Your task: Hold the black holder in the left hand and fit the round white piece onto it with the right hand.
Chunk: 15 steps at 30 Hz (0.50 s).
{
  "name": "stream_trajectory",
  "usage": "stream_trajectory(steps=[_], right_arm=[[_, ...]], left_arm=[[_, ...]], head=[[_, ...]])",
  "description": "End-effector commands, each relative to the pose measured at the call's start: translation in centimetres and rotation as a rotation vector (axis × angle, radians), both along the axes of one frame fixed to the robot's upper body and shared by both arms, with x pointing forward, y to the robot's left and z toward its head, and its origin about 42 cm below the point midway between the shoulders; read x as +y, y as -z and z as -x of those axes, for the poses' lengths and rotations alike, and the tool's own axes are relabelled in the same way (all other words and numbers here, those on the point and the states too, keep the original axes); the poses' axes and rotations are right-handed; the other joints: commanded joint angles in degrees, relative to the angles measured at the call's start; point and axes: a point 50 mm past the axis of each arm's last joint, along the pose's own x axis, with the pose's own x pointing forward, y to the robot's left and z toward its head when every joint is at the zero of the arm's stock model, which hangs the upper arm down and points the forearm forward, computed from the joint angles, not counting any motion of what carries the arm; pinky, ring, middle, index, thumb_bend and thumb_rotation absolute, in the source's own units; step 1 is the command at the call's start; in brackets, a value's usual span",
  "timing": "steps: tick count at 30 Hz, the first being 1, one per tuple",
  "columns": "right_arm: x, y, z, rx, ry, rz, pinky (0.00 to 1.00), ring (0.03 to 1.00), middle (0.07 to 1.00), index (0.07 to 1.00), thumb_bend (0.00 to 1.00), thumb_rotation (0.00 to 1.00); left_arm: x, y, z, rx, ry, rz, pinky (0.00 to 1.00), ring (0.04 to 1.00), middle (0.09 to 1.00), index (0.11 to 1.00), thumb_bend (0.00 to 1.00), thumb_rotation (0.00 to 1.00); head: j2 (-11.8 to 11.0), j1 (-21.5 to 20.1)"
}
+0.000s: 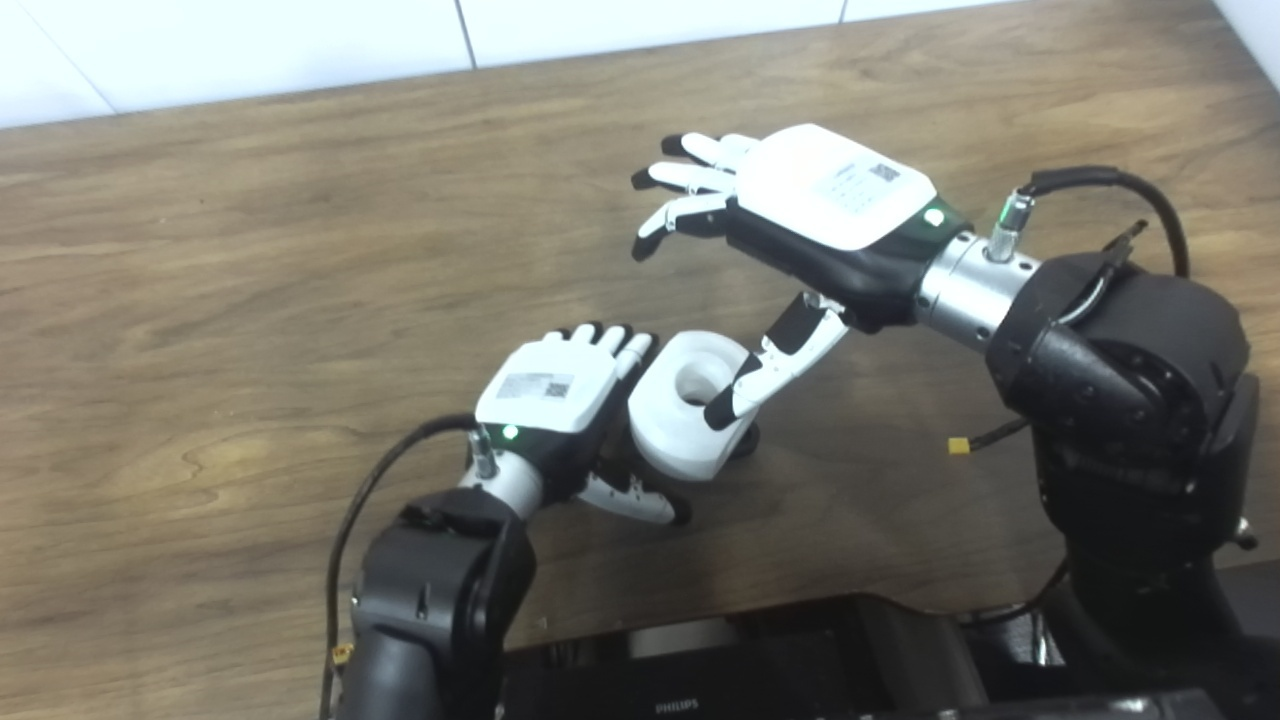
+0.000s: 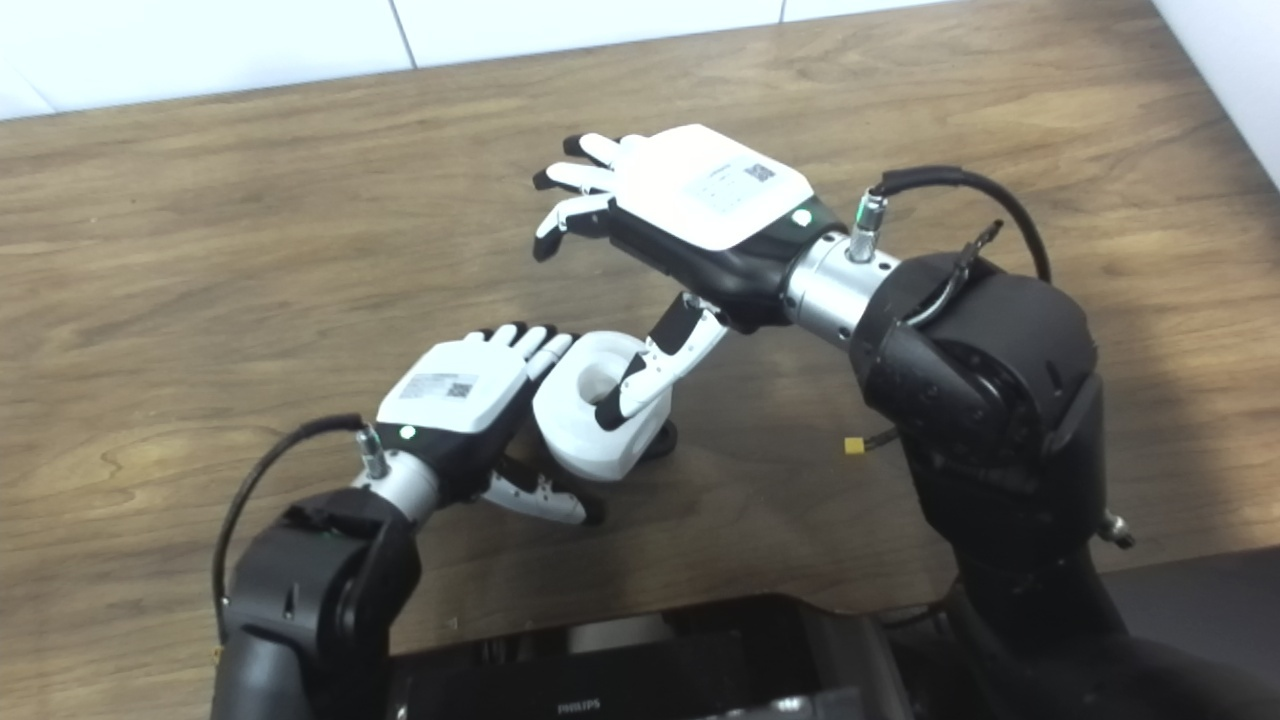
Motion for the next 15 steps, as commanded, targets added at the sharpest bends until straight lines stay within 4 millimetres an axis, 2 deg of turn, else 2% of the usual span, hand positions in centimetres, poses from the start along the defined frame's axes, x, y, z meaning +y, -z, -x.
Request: stream_trajectory(steps=[1,7,11,15], right_arm=[[-0.3,-0.8,0.0,-0.045,0.002,-0.003,0.95,1.000,0.937,0.790,1.00,0.49],[-0.6,-0.5,0.3,-0.039,0.010,-0.017,0.95,1.000,0.931,0.808,1.00,0.49],[-1.0,-0.3,0.5,-0.013,0.019,-0.045,0.94,0.999,0.929,0.811,1.00,0.52],[-1.9,0.0,0.7,0.039,0.039,-0.099,0.95,1.000,0.942,0.831,0.99,0.57]], left_arm=[[2.5,0.9,0.1,0.073,-0.108,-0.084,1.00,1.000,1.000,1.000,1.00,0.47],[5.1,-0.8,0.6,0.004,-0.149,0.035,0.99,0.992,0.994,1.000,1.00,0.42],[7.0,-2.3,1.3,0.019,-0.167,0.110,0.97,0.995,0.999,1.000,1.00,0.45],[9.1,-4.1,2.2,-0.019,-0.190,0.154,0.91,0.975,0.982,1.000,1.00,0.47]], head=[[-0.3,0.4],[-2.0,1.3],[-3.0,2.0],[-3.9,3.0]])
